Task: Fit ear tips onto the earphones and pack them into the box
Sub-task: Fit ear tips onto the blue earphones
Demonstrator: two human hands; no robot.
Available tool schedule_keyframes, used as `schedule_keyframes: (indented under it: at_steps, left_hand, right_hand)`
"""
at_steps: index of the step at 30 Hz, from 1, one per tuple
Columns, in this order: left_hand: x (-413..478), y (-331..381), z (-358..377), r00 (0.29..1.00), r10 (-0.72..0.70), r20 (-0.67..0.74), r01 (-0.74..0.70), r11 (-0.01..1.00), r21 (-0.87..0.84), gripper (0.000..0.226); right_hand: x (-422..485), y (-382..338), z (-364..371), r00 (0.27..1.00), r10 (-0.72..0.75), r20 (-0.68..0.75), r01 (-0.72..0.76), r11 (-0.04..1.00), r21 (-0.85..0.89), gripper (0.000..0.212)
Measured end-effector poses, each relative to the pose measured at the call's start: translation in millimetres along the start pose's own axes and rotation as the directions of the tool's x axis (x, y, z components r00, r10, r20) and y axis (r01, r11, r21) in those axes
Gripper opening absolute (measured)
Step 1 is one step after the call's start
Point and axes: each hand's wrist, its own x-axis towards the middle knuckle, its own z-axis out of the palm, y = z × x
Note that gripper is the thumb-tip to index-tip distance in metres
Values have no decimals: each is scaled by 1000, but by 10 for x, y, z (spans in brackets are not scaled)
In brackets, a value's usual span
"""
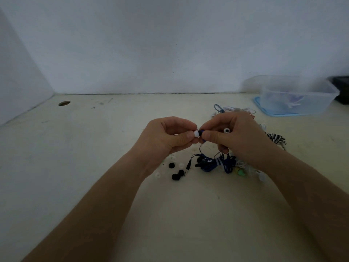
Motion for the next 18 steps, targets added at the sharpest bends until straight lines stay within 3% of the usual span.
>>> schedule_keyframes:
  at_steps: [18]
  left_hand:
    - [6,-42,15,1000,3,-30,-4,1000,-16,15]
  right_hand:
    - [8,32,30,998,-45,-54,41,997,-61,3]
